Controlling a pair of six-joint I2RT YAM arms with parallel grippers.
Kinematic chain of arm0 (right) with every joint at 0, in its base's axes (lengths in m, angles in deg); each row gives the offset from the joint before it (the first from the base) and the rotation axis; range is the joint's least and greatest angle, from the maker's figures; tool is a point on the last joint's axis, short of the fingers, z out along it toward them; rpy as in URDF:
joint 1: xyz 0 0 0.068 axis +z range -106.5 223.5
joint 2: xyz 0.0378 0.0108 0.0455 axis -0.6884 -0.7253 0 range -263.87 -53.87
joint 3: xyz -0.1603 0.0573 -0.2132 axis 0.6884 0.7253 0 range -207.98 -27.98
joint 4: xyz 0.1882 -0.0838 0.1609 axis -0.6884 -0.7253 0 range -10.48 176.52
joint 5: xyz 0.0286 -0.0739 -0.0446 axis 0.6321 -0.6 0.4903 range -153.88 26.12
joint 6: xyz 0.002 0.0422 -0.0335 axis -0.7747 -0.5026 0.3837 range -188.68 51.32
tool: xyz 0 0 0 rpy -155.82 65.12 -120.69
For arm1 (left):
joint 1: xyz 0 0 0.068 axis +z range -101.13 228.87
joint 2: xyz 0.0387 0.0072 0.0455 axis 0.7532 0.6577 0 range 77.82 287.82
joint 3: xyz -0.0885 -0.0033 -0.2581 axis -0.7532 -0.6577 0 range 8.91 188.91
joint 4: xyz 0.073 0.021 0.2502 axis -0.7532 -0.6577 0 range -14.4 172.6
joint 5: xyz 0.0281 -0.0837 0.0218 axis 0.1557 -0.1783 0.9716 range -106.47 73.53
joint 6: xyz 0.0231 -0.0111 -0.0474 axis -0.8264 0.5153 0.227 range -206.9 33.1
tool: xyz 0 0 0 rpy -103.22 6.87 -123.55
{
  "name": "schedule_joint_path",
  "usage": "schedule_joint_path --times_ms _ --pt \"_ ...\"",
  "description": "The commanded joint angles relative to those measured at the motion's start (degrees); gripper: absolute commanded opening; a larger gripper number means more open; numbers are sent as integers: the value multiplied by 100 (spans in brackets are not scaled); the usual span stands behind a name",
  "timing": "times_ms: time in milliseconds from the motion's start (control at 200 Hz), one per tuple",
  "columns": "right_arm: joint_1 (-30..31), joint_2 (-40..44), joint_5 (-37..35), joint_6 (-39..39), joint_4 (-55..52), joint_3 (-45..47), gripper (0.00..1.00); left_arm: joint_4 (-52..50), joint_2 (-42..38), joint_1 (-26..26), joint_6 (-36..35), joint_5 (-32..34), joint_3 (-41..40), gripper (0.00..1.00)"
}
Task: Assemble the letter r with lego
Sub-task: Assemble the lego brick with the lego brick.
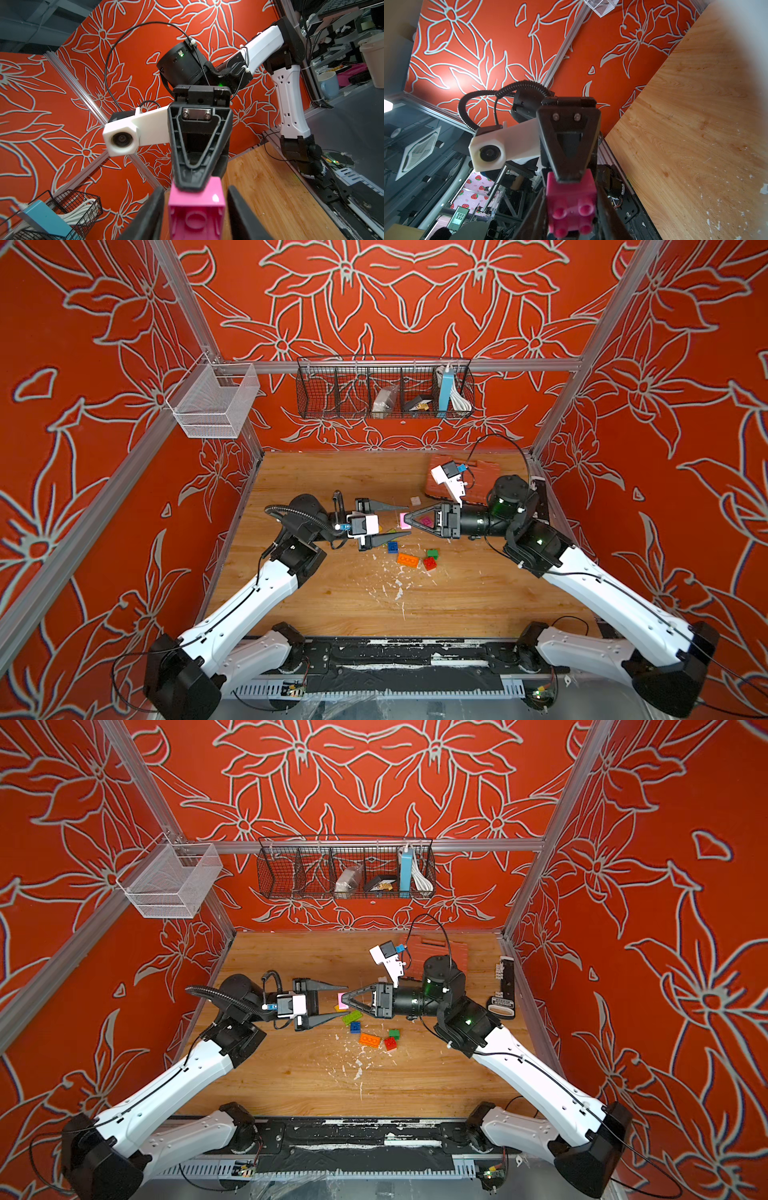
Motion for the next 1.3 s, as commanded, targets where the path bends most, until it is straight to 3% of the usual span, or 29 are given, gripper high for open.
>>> schedule_joint_path --times_ms 0,95,255,415,535,656,821,991,1201,1296 --pt "44 306 -711 772 -742 -199 1 -764 -139 -16 -47 133 241 99" --pt "40 435 -1801 1412 -1886 -357 0 -1473 -193 -16 47 338 249 99" --pt "46 309 -3765 2054 -3688 -555 0 -2335 -602 -21 828 958 -10 99" --pt "32 -614 -4841 2319 -5573 -1152 0 -3078 -851 -16 1234 1083 -391 99" --pt "38 -1169 -4968 2441 -6105 -1309 0 -3065 -966 -29 2086 1513 -732 99" --pt "32 -1364 -5208 2523 -5868 -1220 0 -3708 -906 -25 2984 2614 -723 99" --pt "12 -1425 -4693 3068 -5346 -871 0 -4683 -697 -25 3358 2963 -526 99" --pt "-93 -1750 -4410 3070 -5133 -672 0 -5656 -286 -26 4349 4241 -137 99" --pt "-130 -2182 -4376 3106 -5008 -542 0 -6580 234 -12 5324 5069 322 99" --pt "-129 -2235 -4420 3103 -4799 -409 0 -6484 135 -7 5206 4879 192 99"
